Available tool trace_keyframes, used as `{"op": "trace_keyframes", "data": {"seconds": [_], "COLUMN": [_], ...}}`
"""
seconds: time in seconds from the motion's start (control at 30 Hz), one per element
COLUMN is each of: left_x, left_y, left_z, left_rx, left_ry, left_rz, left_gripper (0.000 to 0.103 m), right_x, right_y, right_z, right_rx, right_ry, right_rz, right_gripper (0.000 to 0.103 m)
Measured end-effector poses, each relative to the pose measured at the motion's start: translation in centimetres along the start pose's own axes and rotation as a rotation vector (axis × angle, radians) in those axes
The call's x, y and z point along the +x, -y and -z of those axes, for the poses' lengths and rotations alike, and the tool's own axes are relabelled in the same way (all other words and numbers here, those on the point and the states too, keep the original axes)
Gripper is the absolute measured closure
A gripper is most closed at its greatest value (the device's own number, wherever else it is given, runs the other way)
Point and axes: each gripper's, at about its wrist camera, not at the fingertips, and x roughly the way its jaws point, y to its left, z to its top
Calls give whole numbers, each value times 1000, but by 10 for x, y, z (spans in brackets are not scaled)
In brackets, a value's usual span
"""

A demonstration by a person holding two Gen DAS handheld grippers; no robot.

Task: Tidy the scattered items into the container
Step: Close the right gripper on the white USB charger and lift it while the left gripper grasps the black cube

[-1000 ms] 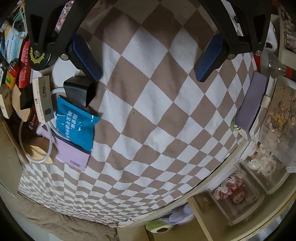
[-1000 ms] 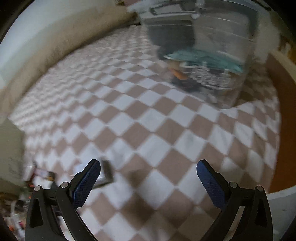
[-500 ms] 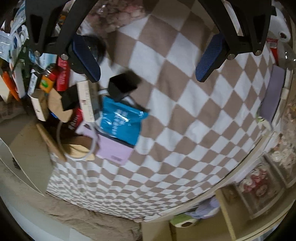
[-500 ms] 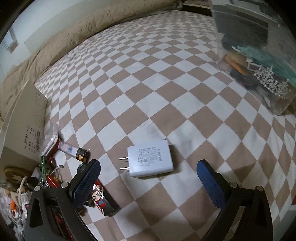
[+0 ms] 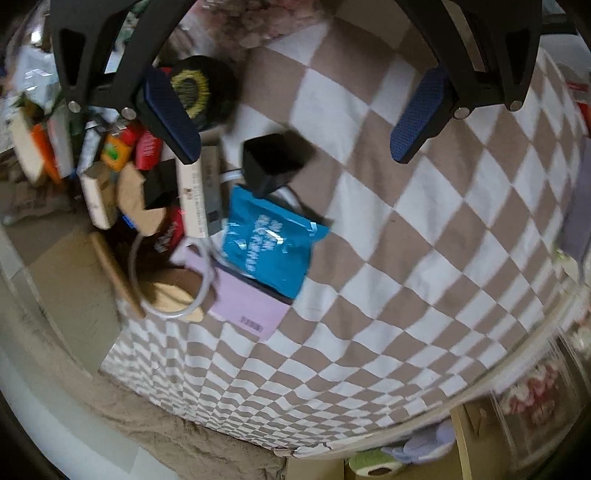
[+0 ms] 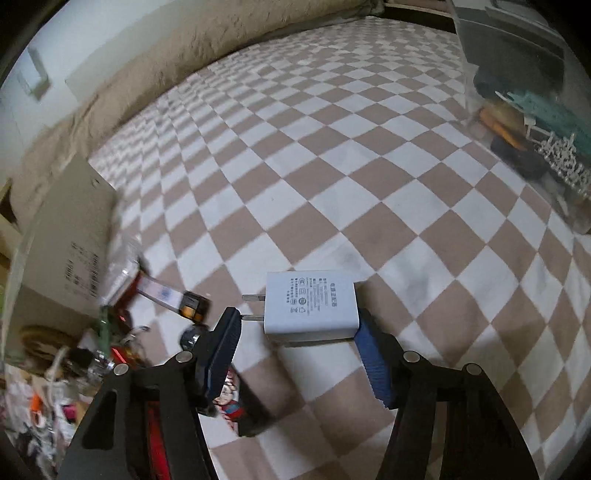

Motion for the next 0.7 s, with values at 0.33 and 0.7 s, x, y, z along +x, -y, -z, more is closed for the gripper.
{"op": "trace_keyframes", "data": {"seconds": [0.33,0.7], "left_x": [-3,0], "left_y": [-2,5], "left_z": [-3,-3], "left_rx": [-30,0], "left_ry": [26,5], "left_rz": [18,57], "left_gripper": [31,72], "right_x": [3,7], "right_y": [-13,-18], "right_z": [4,4], "right_rx": [-9,-10], "right_ry": [-21,-38], "right_rz": [-27,-39], "right_gripper": [40,40]}}
